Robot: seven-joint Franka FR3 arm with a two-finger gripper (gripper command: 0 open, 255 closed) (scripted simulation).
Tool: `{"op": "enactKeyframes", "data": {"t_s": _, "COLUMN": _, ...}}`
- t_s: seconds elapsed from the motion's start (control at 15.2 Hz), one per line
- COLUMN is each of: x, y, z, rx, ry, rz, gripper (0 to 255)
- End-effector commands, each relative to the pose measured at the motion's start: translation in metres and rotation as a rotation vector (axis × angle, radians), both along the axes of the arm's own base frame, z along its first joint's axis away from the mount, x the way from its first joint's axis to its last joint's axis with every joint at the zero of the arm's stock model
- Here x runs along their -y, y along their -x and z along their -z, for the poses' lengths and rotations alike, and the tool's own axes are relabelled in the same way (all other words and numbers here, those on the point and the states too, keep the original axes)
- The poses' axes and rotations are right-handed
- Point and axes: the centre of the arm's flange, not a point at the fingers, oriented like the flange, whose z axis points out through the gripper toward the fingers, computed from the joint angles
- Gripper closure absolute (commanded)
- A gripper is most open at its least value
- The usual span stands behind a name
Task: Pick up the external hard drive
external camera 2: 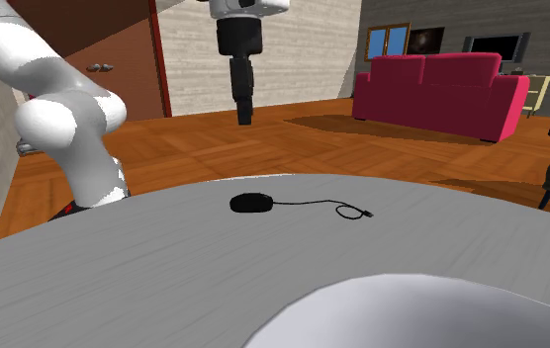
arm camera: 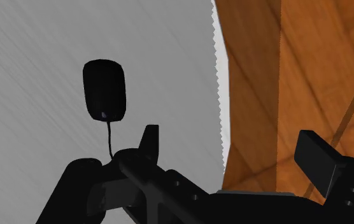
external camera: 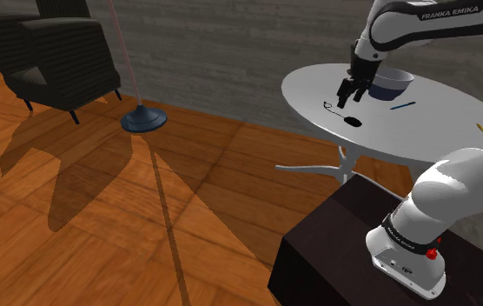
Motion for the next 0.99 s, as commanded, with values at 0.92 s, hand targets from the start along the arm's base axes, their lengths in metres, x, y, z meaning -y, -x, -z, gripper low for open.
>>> {"op": "enactKeyframes", "data": {"t_s": 0.92, "x": 0.121, "y": -0.017, "z": 0.096, "rx": -0.021, "ry": -0.035, "rz": 0.005, "gripper": 0}}
